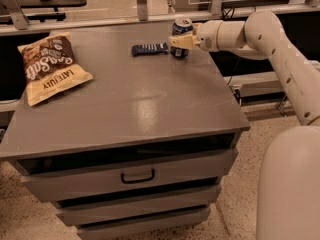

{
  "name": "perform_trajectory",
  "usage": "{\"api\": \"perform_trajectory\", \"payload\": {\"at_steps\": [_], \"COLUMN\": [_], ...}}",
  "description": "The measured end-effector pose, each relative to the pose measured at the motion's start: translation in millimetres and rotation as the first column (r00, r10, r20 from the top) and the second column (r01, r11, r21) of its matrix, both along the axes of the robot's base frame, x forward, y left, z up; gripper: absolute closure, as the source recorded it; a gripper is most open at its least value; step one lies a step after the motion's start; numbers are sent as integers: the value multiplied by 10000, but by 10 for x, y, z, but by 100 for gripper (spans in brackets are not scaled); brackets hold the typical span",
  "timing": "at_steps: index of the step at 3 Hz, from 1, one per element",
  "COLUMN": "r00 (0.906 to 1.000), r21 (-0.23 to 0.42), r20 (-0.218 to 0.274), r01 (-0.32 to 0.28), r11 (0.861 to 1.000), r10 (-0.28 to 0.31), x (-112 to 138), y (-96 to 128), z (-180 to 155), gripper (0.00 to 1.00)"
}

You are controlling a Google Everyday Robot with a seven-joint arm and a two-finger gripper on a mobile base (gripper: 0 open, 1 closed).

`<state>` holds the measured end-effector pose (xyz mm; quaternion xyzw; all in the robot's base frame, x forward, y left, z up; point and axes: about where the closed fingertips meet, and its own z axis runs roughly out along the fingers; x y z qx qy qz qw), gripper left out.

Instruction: Move pepsi can near rxbar blueberry

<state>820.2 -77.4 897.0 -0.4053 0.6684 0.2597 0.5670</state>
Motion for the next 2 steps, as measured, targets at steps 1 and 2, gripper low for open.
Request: {"api": "perform_trajectory", "payload": {"at_steps": [1,2], "r00": [9998,9989], "r21": [98,180], "r20": [-135,-212], "r01": [-166,-405], "r11": [9998,9990], "r10": [167,409], "x": [30,36], "y": [76,171], "z": [-32,-53], "gripper": [36,15]}}
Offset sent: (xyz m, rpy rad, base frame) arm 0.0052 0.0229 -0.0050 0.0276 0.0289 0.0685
